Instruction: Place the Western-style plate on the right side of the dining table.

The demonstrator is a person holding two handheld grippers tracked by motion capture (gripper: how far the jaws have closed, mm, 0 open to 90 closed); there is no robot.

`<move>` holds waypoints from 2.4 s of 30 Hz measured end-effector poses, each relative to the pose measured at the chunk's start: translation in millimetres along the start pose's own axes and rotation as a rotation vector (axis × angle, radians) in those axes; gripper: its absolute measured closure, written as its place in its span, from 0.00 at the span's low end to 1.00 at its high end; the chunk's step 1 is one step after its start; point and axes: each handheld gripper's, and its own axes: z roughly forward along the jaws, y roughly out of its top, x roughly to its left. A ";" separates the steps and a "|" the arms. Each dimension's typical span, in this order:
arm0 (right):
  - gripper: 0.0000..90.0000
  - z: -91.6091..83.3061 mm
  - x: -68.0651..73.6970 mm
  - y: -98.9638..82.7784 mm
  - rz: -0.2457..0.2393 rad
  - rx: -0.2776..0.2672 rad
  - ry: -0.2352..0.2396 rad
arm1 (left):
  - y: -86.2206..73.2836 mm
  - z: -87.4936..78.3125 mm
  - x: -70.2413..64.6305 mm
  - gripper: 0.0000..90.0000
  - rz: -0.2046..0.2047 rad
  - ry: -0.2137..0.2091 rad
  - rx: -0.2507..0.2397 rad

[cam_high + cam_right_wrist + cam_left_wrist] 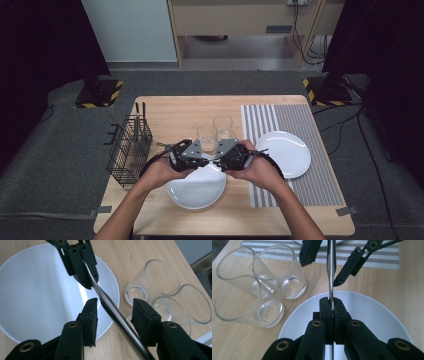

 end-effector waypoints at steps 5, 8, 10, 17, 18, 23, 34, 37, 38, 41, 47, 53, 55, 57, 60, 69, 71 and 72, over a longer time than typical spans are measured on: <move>0.66 3.3 2.1 -2.9 0.010 -0.008 0.004 | -0.3 3.0 0.4 0.98 0.016 -0.011 0.018; 0.68 3.5 2.2 -3.9 0.013 -0.008 0.003 | 0.1 4.2 -0.2 0.98 0.018 -0.013 0.019; 0.69 3.8 1.3 -4.9 0.008 -0.004 0.006 | 0.6 5.5 -0.7 0.98 0.023 -0.013 0.022; 0.73 5.3 2.8 -6.2 -0.006 0.020 0.013 | 2.3 8.4 -1.4 0.98 0.037 -0.017 0.031; 0.73 5.2 3.1 -6.0 -0.006 0.022 0.009 | 2.2 8.5 -1.3 0.98 0.037 -0.019 0.029; 0.74 3.4 3.7 -6.5 -0.018 0.010 0.008 | 2.8 6.8 -1.7 0.98 0.040 -0.019 0.022; 0.83 6.6 9.1 -4.7 -0.052 0.008 0.042 | -2.5 5.6 0.9 0.96 0.076 -0.032 0.029; 0.84 7.9 11.5 -4.7 -0.066 0.011 0.040 | -3.4 6.0 1.0 0.95 0.079 -0.033 0.033; 0.84 8.5 12.2 -4.6 -0.063 0.009 0.040 | -3.5 5.9 1.0 0.95 0.081 -0.033 0.034; 0.86 8.9 13.4 -3.9 -0.080 0.010 0.040 | -4.4 5.3 2.0 0.94 0.079 -0.035 0.036; 0.87 12.7 15.1 -3.1 -0.056 0.038 0.069 | -5.0 8.6 2.3 0.93 0.084 -0.037 0.058; 0.88 15.8 15.9 -5.3 -0.053 0.043 0.074 | -5.5 11.1 3.2 0.93 0.071 -0.047 0.061; 0.89 15.9 16.2 -6.0 -0.047 0.040 0.088 | -6.7 10.7 3.5 0.91 0.072 -0.047 0.057; 0.90 16.7 16.6 -6.2 -0.041 0.037 0.090 | -8.1 11.0 3.9 0.91 0.066 -0.046 0.052; 0.90 17.7 17.3 -5.9 -0.038 0.041 0.093 | -8.9 11.5 3.7 0.89 0.062 -0.042 0.052; 0.92 21.1 20.9 -9.0 -0.016 0.032 0.115 | -10.9 13.3 3.2 0.87 0.061 -0.050 0.065; 0.92 21.8 21.3 -9.8 -0.010 0.030 0.117 | -11.3 13.8 3.0 0.87 0.064 -0.051 0.068; 0.92 21.8 21.3 -9.8 -0.010 0.030 0.117 | -11.3 13.8 3.0 0.86 0.064 -0.051 0.068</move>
